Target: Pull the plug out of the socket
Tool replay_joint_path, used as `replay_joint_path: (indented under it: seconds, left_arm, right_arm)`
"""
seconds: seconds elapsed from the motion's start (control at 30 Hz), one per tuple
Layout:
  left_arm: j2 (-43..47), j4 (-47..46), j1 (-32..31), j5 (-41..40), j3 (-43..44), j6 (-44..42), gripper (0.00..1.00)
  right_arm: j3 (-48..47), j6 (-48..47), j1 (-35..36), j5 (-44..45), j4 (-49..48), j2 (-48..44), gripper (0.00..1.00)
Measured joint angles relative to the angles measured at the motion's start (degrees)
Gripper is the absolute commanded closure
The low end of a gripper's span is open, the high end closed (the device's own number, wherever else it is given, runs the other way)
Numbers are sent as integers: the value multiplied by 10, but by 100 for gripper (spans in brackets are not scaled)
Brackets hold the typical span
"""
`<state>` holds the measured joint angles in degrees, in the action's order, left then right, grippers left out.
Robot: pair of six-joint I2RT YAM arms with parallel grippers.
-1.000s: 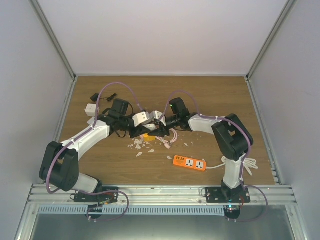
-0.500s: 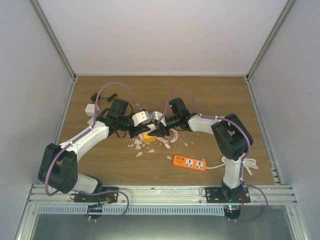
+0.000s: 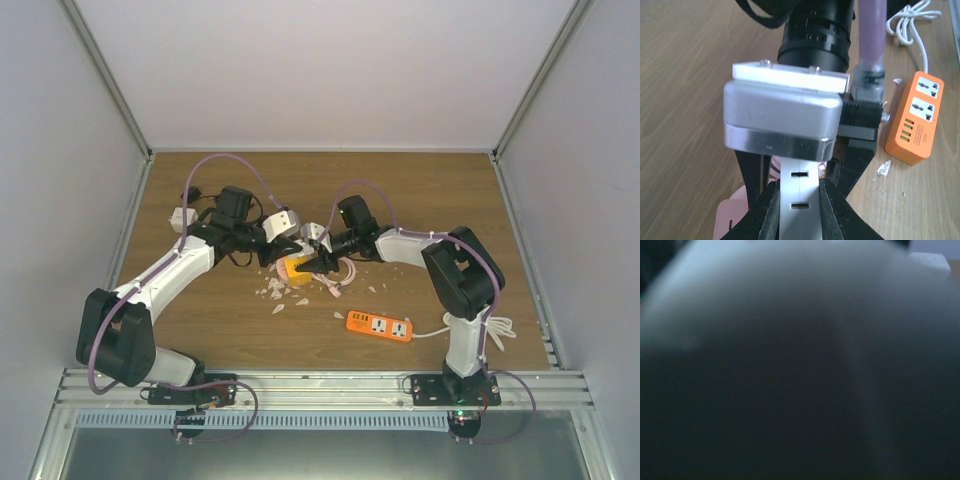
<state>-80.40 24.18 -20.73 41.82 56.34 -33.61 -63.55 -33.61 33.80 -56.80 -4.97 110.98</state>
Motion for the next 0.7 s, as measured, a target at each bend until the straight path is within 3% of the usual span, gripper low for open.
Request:
replay_joint_path:
  seconds: [0.47, 0.7]
  left_arm:
    - [7, 29, 35, -1, 18, -21, 92]
    - [14, 49, 56, 6, 40, -24, 92]
  right_arm:
    - [-14, 7, -3, -5, 22, 3, 41]
    - [-23, 25, -19, -7, 38, -23, 32]
